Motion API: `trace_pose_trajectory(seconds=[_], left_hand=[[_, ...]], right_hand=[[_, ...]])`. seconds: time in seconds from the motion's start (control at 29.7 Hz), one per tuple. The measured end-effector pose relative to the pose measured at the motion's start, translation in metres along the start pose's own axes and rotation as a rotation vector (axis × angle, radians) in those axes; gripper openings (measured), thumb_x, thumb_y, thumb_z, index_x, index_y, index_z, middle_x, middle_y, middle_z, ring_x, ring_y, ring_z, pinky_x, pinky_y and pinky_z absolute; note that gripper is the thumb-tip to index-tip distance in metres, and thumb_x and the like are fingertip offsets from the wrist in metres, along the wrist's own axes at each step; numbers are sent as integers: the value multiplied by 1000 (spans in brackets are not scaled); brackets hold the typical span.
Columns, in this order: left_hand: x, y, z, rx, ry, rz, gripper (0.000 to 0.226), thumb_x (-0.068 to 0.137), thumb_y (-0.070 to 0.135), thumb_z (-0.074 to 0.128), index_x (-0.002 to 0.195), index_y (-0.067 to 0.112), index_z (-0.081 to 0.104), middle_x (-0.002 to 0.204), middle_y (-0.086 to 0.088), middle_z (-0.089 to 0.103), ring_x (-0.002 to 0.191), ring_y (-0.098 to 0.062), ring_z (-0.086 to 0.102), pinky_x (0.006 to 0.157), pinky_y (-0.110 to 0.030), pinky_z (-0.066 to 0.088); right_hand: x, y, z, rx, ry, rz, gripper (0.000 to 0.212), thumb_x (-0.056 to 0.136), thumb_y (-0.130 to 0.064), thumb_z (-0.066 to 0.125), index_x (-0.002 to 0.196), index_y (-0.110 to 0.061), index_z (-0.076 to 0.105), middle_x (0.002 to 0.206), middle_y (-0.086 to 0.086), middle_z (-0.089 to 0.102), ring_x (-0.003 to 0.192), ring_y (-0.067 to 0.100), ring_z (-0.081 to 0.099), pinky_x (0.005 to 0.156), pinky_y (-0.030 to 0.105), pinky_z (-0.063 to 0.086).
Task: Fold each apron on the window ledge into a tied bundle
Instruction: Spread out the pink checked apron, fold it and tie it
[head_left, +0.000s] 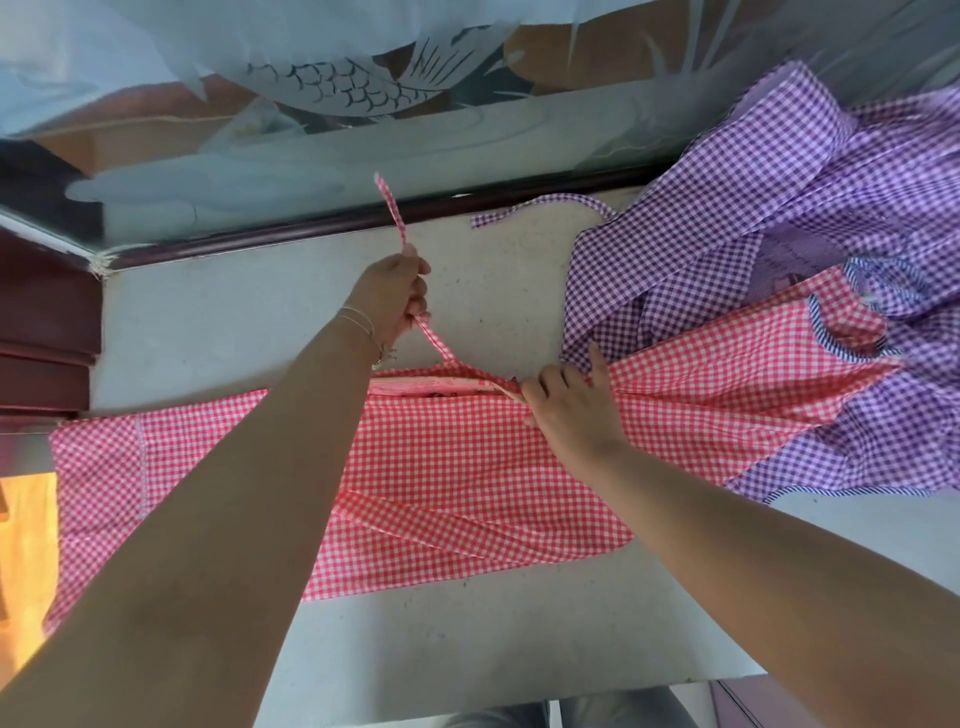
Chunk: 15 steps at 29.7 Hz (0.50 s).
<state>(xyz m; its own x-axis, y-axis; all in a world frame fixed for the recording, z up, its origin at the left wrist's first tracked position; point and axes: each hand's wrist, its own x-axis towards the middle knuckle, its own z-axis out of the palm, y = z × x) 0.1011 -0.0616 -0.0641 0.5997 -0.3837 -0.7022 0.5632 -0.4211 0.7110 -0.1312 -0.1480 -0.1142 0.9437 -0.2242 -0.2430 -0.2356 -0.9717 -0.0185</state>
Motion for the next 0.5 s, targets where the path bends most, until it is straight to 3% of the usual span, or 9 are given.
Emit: trace_pose_trajectory(seconds=[0.07,0.17,0.24,0.27,0.34,0.4,0.44,0.5], left_hand=[[-3,7,0,70,16,57,30,99,39,48,85,13,54,55,6,41,47,-8,38,52,-23,48],[-4,-1,3,501,-17,21,36,96,45,49,104,11,58,96,-4,63,85,-17,59,88,-35,53],[-7,-18,6,907,-119,-21,58,96,58,35,119,11,59,128,-9,59,113,-25,55,102,-41,43],[-12,-26,7,1057,-190,-33,67,94,64,29,124,12,58,132,-10,57,117,-27,54,105,-43,40],[-18,-39,5,1194,-307,-2,72,84,72,31,119,15,58,121,-7,62,105,-24,59,100,-42,45],[-22,-47,3,1212,-350,64,56,83,64,49,113,17,54,106,0,63,91,-18,59,87,-34,49],[-23,-51,2,1208,-349,100,45,86,54,57,112,18,52,101,1,62,88,-17,58,83,-31,49],[-24,-60,2,1179,-287,157,34,89,39,62,113,18,50,97,1,64,83,-17,60,78,-31,51]], right_hand=[[0,0,1,15,13,-34,29,83,-25,64,110,-16,61,102,8,62,102,32,59,108,64,27],[6,1,-5,105,-42,-110,37,88,-25,60,123,-18,57,115,9,58,112,32,52,107,53,32],[14,3,-14,212,-200,-101,49,91,-47,53,134,-23,48,125,6,50,121,28,43,107,46,30],[21,3,-17,271,-280,-67,58,89,-61,47,136,-25,46,126,5,48,121,26,41,106,44,31],[33,4,-25,413,-345,4,66,84,-76,34,128,-30,51,116,2,52,112,23,47,101,44,39],[44,4,-29,605,-340,19,57,84,-77,35,113,-32,56,99,-4,60,93,19,58,88,38,49],[48,4,-33,696,-377,21,54,85,-73,42,115,-30,55,99,-6,62,89,17,60,82,34,50],[55,6,-41,800,-507,23,67,87,-61,54,142,-26,37,119,-6,60,92,12,60,79,26,49]])
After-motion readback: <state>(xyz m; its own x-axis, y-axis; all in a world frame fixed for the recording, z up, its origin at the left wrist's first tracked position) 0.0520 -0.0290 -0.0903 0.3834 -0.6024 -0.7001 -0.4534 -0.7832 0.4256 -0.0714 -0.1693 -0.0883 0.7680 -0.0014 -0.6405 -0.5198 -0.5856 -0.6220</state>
